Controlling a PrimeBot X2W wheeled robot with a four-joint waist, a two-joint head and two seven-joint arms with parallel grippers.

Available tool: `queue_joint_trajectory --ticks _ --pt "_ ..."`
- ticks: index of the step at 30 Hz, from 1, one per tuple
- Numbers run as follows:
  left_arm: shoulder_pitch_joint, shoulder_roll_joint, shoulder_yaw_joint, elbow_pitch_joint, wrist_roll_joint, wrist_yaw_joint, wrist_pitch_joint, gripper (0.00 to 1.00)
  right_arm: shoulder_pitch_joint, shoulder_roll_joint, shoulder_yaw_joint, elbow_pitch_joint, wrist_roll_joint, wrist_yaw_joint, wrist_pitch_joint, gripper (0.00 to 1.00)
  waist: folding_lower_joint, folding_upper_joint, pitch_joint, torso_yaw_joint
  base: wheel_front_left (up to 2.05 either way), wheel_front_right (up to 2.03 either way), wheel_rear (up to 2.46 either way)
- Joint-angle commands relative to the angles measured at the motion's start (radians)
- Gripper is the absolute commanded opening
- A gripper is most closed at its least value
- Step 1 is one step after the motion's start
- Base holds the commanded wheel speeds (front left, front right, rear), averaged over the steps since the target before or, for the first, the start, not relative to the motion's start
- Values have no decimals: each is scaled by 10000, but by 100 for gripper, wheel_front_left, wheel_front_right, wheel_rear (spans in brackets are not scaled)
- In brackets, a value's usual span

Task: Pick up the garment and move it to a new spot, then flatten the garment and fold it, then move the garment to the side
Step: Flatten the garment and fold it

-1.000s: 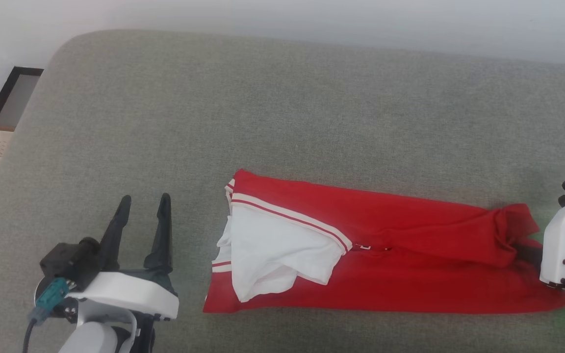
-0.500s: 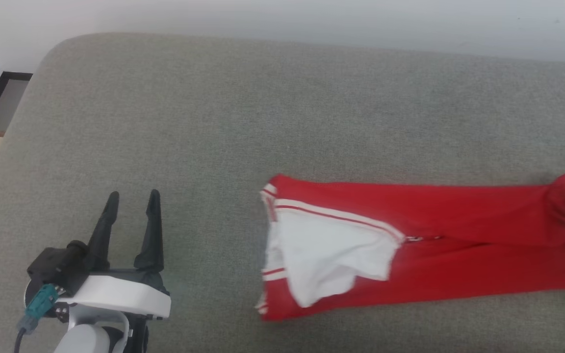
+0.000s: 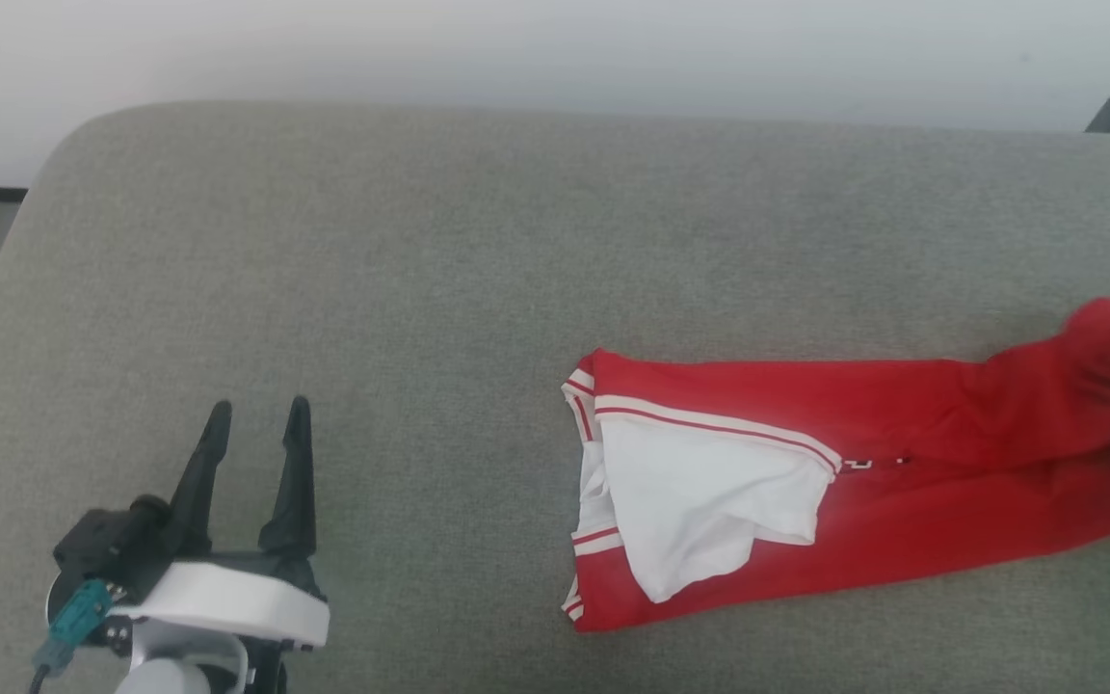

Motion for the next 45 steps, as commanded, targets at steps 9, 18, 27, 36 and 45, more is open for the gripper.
queue_joint_trajectory --ticks 9,18,27,36,45 --pt "162 -44 186 185 147 -238 -45 100 997 349 757 -3145 397 0 329 0 0 -1 -403 -231 0 0 0" --pt "-337 -257 -109 575 231 -542 -43 100 729 1743 1817 -4056 -185 1 688 0 0 -1 -368 421 0 0 0" --pt "-657 -569 -187 850 336 -723 -45 100 296 2972 2844 -3075 -1207 1 499 0 0 -1 -248 1124 0 0 0" --pt "-496 -628 166 943 370 -755 -45 100 -32 3109 3244 -2969 -1229 0 189 100 0 -1 -353 1022 0 0 0" --pt "-175 -478 685 749 428 -813 -45 100 87 2504 2447 -4118 -915 1 -114 100 0 -1 -694 100 0 0 0"
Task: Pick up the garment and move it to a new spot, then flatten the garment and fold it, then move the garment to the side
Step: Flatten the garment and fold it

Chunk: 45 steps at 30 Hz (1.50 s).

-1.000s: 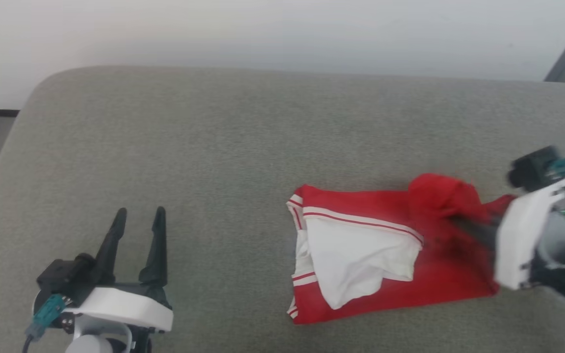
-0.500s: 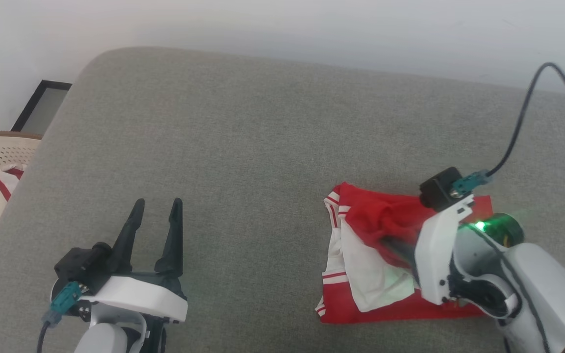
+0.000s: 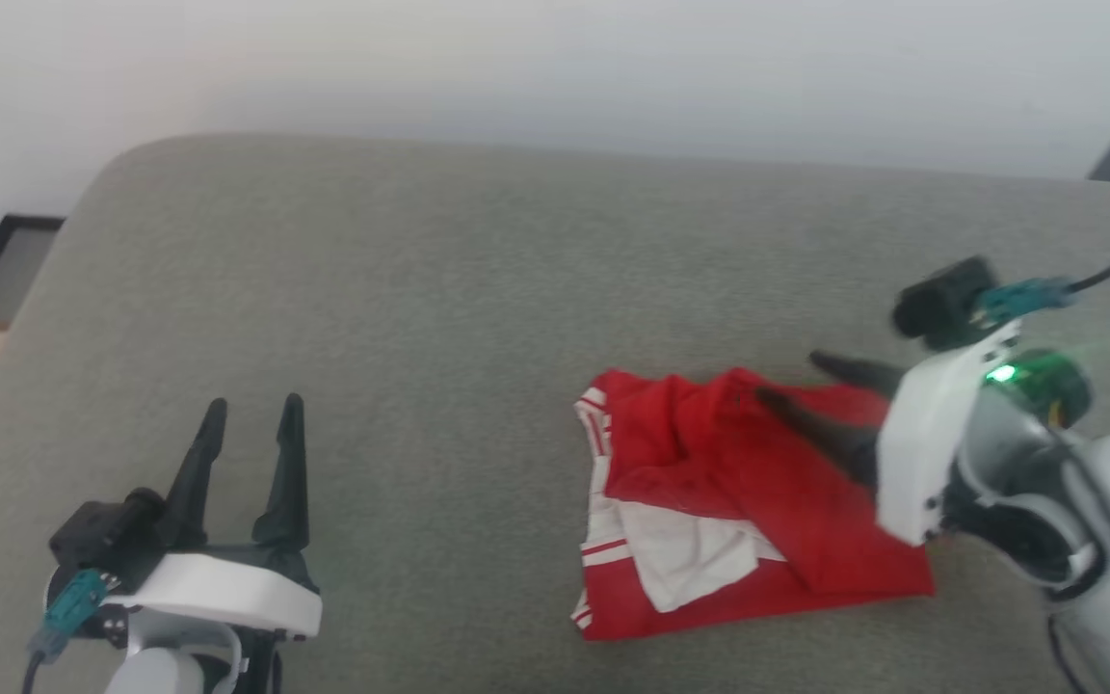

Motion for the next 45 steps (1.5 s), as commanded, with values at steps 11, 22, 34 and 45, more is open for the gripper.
queue_joint_trajectory --ticks 11,22,34,45 --pt "419 346 331 -47 -28 -135 -37 100 893 -367 -1913 -232 -644 3 -1546 100 0 0 -582 -1343 0 0 0" --pt "1064 775 564 -61 -194 -173 26 100 1954 -439 -2842 762 -1456 3 -4767 100 0 0 -1037 -1929 0 0 0" --pt "1871 835 1158 -189 -180 -10 -25 100 2926 -304 -3330 2293 -1869 3 -6895 100 0 0 -1266 -2003 0 0 0" --pt "2328 806 1564 -283 -76 -64 -41 100 3527 3 -3785 3000 -2053 3 -7629 100 0 0 -1433 -1707 0 0 0"
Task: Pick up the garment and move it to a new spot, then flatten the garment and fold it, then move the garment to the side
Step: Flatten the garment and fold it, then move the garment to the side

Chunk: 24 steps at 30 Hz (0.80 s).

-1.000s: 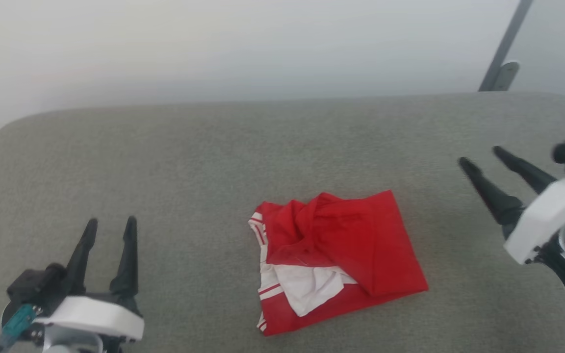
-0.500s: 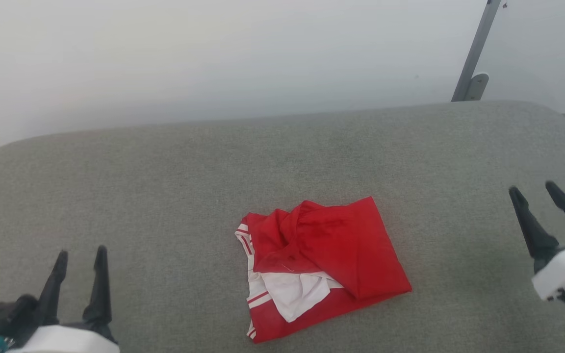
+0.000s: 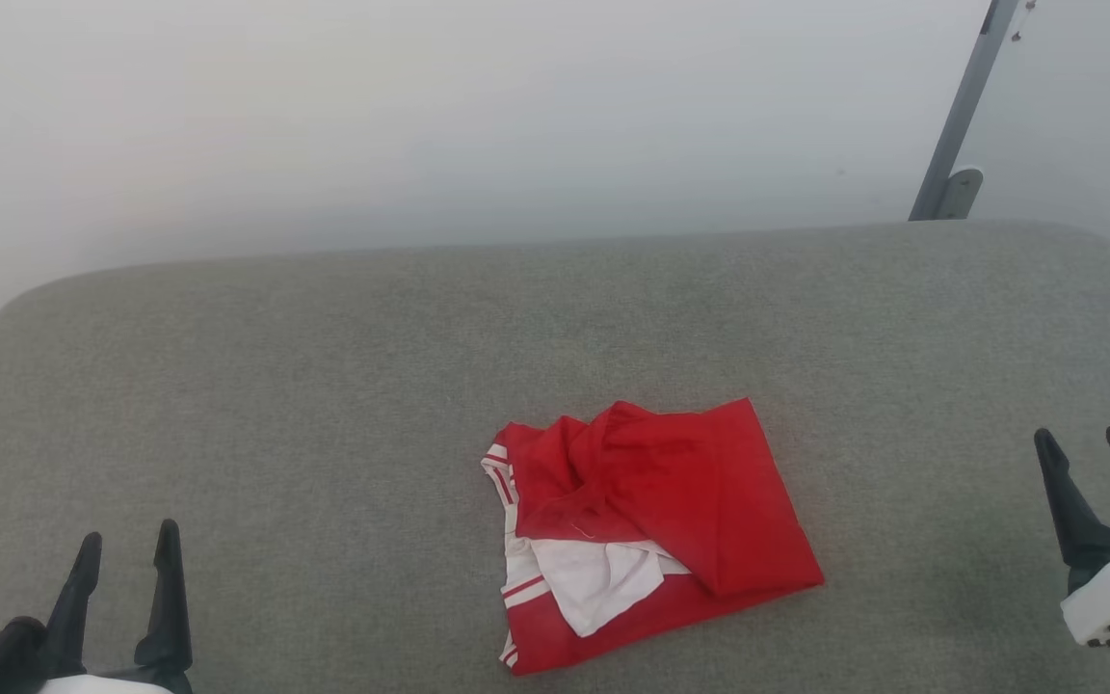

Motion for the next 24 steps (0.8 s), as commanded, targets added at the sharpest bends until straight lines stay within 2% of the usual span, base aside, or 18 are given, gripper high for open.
queue_joint_trajectory --ticks 1,16,24 --pt "124 25 24 -22 122 -29 -45 100 65 54 -30 33 -88 3 -96 100 0 -1 -13 18 0 0 0" --pt "9 83 -194 33 246 -112 -34 100 168 282 -6 -5 -264 3 15 100 0 -1 -30 203 0 0 0" --pt "-144 12 -468 13 278 -106 64 100 -154 240 967 -303 91 3 974 100 0 -1 129 598 0 0 0"
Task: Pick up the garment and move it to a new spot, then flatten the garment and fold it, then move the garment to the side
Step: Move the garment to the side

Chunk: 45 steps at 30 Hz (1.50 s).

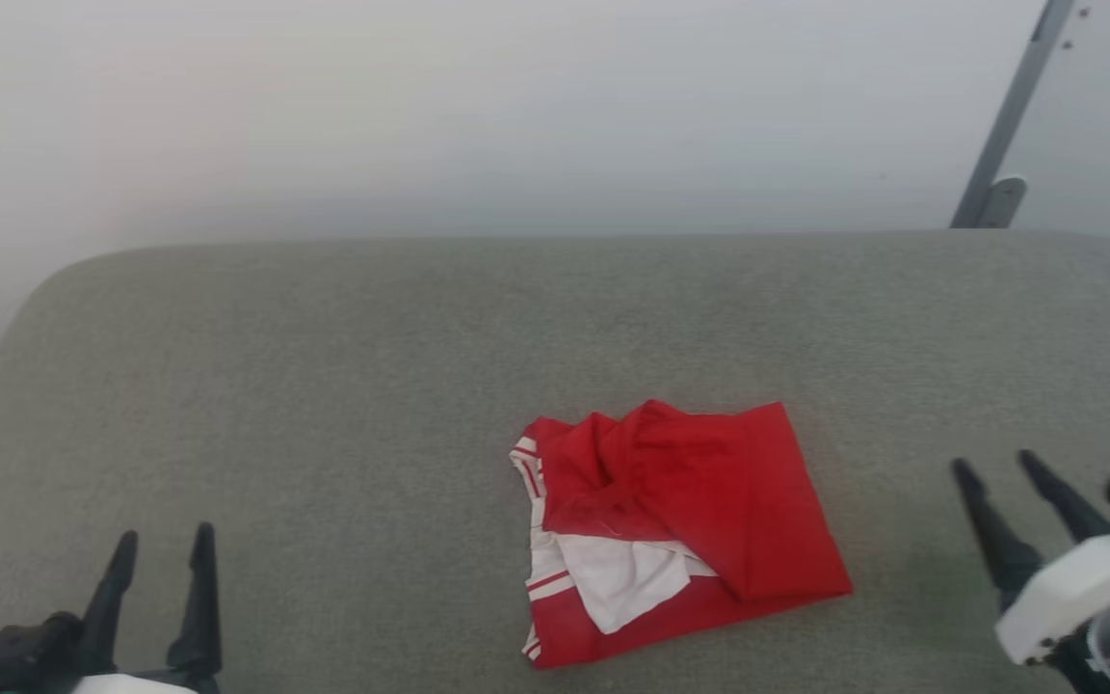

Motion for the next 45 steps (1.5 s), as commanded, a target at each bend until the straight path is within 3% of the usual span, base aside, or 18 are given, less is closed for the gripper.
queue_joint_trajectory --ticks 1,13,25,31,32,33,45 --pt "-122 -12 -115 -7 100 -8 45 100 -231 -53 384 -144 196 3 346 100 0 -1 98 175 0 0 0" --pt "-666 -329 -770 -16 382 42 52 100 -1298 -913 2067 -377 1426 3 2937 100 0 -1 859 1118 0 0 0" --pt "-1360 -871 -1334 376 572 -36 -50 100 -2113 -1815 2667 277 2315 2 5960 100 0 -1 1829 2058 0 0 0" --pt "-1643 -1067 -1429 605 677 -105 -88 100 -2262 -1514 2851 847 2642 2 7254 100 0 -1 2149 2264 0 0 0" --pt "-1693 -1101 -1431 641 693 -112 -93 100 -2278 -1497 2909 883 2648 2 7415 45 0 -1 2173 2278 0 0 0" --pt "-1736 -1129 -1438 670 703 -124 -96 100 -2310 -1440 2916 873 2728 2 7524 0 0 -1 2197 2285 0 0 0" --pt "-2144 -1166 -1313 755 970 -268 -91 100 -3014 -2011 2340 -80 2772 -1 7715 0 0 -1 2162 1757 0 0 0"
